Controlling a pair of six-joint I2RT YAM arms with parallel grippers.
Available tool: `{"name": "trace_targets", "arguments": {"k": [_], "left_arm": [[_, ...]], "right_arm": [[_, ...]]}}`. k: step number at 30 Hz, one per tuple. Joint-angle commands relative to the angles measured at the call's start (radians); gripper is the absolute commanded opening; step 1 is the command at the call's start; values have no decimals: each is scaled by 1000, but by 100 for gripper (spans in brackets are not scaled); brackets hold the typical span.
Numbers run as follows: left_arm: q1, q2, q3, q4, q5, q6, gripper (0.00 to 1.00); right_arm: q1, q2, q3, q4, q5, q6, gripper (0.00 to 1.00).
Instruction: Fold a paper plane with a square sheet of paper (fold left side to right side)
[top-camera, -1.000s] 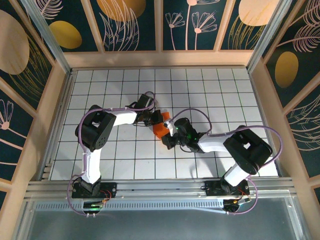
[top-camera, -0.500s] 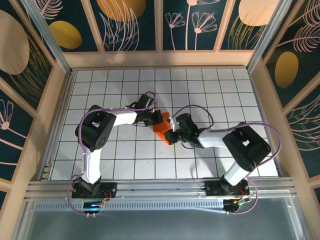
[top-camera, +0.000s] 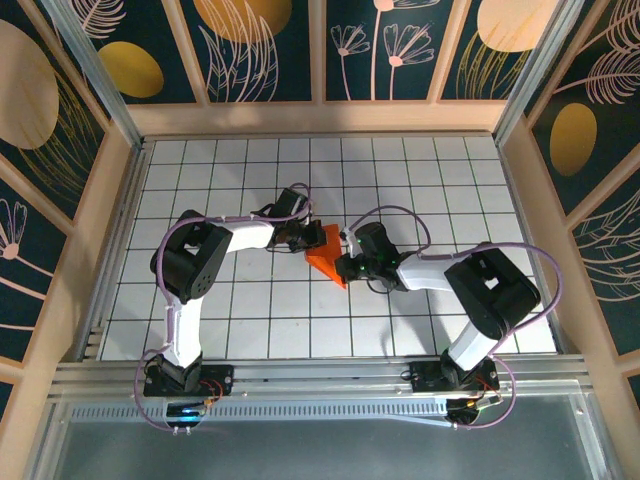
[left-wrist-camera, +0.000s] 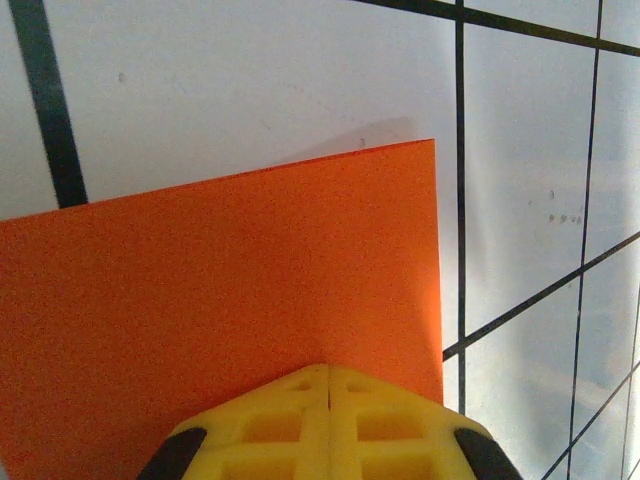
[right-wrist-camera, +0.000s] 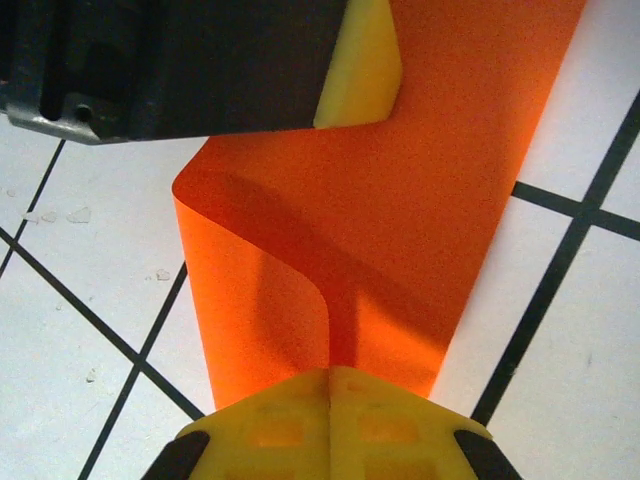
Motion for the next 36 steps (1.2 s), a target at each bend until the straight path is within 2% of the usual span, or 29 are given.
{"name": "trace_targets", "arguments": {"k": [1,36], "left_arm": [[-7,17,-13,-54,-43,16,1],[-11,11,-11,-51,-47,10,3]], "right_arm": [[-11,12,26,-23,23,7,0],[-19,70,41,-39,36,-5,0]]}}
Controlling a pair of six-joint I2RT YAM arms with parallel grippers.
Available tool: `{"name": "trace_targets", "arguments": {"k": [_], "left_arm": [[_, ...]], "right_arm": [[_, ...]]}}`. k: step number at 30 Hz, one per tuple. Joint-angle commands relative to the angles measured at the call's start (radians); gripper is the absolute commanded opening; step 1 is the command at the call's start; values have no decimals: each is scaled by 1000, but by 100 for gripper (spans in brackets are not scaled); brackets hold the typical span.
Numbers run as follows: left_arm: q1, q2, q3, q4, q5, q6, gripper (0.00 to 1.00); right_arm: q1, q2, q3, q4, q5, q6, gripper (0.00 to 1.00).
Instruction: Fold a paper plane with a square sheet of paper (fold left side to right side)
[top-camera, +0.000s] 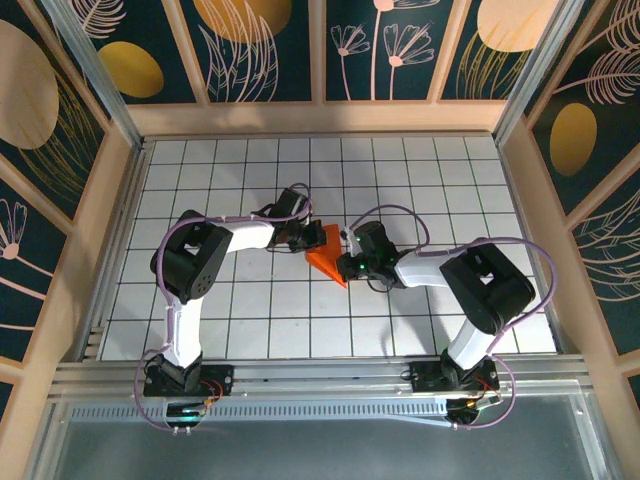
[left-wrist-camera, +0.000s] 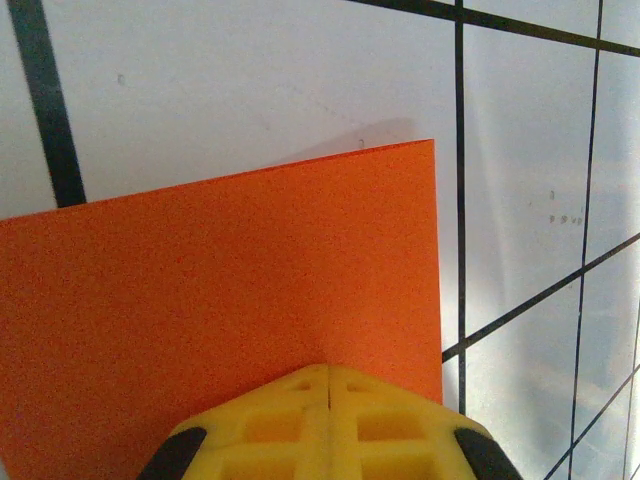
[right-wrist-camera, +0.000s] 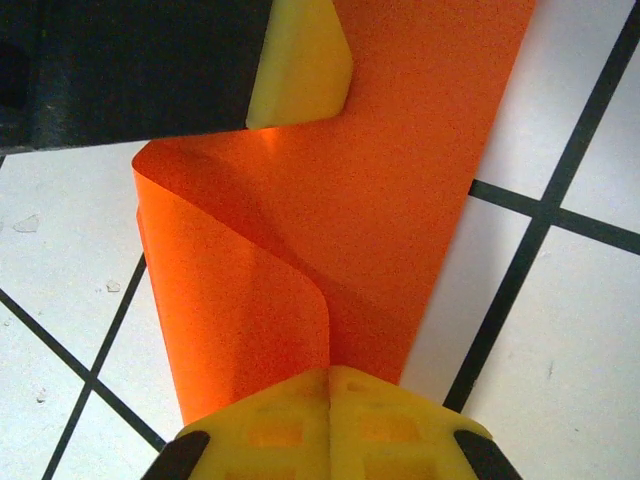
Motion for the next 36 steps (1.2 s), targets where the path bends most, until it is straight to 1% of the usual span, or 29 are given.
{"name": "trace_targets", "arguments": {"k": [1,9,14,19,22,26,31,36], "left_arm": [[-6,9,-10,-52,-43,10,4],[-5,-17,44,-73,-62,13,13],[4,-46,97,-110,-80,26,16],[7,-90,93,-119,-91,29,17],[8,-118,45,-103,-81,19,12],[6,-189,-62,-38,-56,-1,7],[2,-306,-229,111,-18,-62,5],[-22,-319,-291,174,16,-89,5]], "right_arm": [[-7,33,18,-23,18,-4,0],[-7,44,-7,-30,18,-4,0],[-7,49,-13,-34,20,-6,0],[-7,54,-9,-34,16,-8,0],[-6,55,-7,-36,15,-8,0],[-7,56,-7,-38,17,-10,0],[-6,63,-6,-38,15,-11,0],[-2,66,1,-48,18,-14,0]]}}
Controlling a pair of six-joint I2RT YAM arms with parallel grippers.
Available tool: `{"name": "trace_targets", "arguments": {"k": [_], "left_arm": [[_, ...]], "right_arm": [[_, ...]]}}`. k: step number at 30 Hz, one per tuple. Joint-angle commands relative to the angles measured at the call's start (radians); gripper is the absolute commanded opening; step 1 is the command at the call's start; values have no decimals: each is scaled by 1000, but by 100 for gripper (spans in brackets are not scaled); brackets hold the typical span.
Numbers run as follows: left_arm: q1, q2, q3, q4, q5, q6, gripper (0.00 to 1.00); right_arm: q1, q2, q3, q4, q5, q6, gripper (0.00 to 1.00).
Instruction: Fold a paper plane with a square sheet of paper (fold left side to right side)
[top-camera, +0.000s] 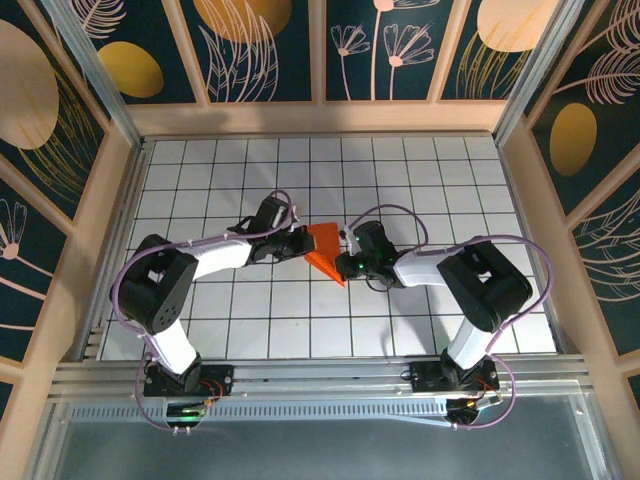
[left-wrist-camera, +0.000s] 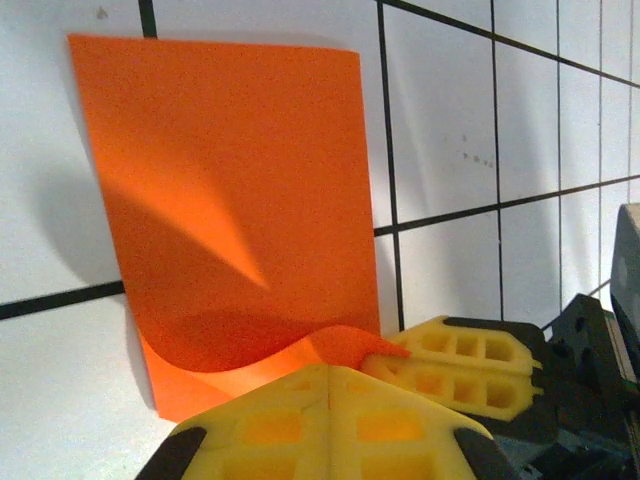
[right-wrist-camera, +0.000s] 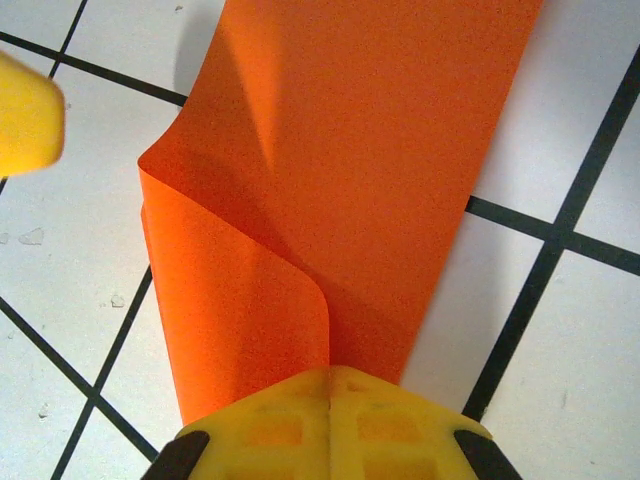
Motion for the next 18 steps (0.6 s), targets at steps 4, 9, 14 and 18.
{"name": "trace_targets", "arguments": {"k": [4,9,14,18], "left_arm": [[-32,-5,-35,104,39,-42,4],[-43,28,-26,134,50,-52,4],[-53,58,-15,132,55,-52,4],[-53,75,-21,136,49,-54,4]], "right_arm": [[-1,43,-3,-81,25,-15,0],[1,43,-2,-88,29,-15,0],[2,47,-3,-88,32,-15,0],[5,48,-4,-85,33,-12,0]]}}
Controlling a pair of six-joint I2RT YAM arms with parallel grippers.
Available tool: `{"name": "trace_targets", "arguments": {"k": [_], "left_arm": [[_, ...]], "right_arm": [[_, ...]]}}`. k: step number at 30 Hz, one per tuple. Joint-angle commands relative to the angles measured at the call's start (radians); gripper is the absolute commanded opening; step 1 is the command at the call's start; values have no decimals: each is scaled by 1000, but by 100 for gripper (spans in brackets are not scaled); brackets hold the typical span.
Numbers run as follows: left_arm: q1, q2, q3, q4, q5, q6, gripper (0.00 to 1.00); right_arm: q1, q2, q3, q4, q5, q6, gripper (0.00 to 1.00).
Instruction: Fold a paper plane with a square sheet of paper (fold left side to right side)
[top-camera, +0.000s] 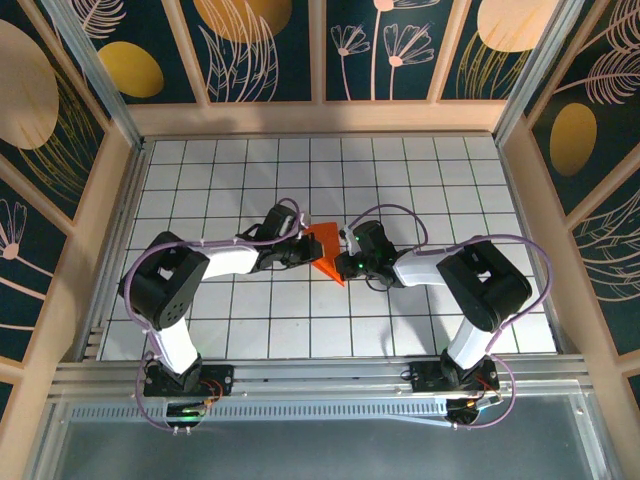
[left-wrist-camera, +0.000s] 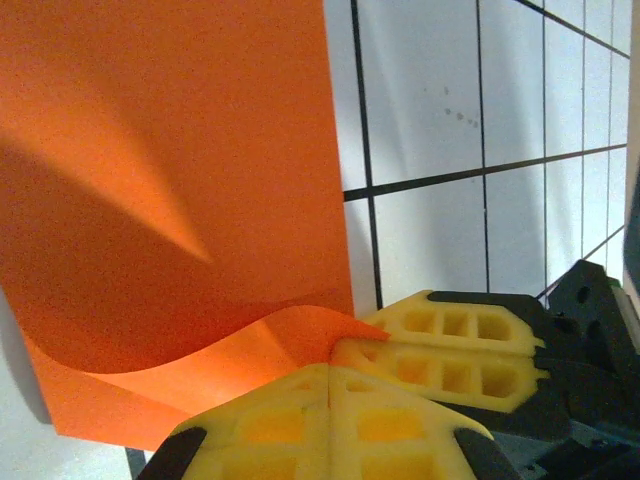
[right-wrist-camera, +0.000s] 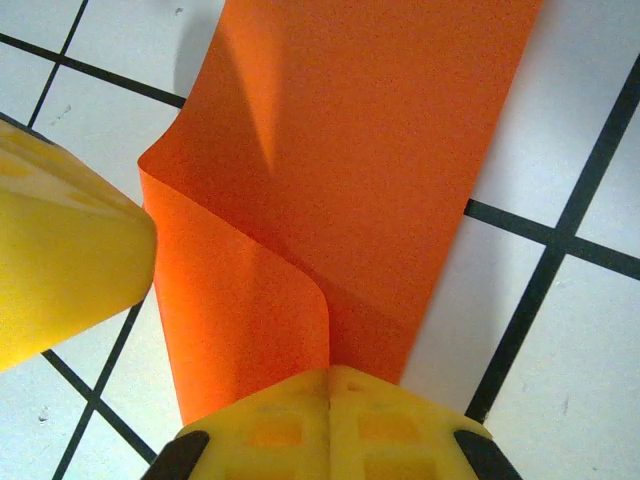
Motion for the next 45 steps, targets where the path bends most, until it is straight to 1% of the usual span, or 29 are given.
{"name": "trace_targets", "arguments": {"k": [1,11,45], "left_arm": [[-10,23,8,29,16,-12,4],[-9,45,-9,20,0,-5,4],[-10,32,-67,-14,-59,8,3]], "right_arm": [[5,47,-5,-87,33,-13,0],[8,53,-4,-87,36,-12,0],[11,58,-2,-90,53,-9,0]]}}
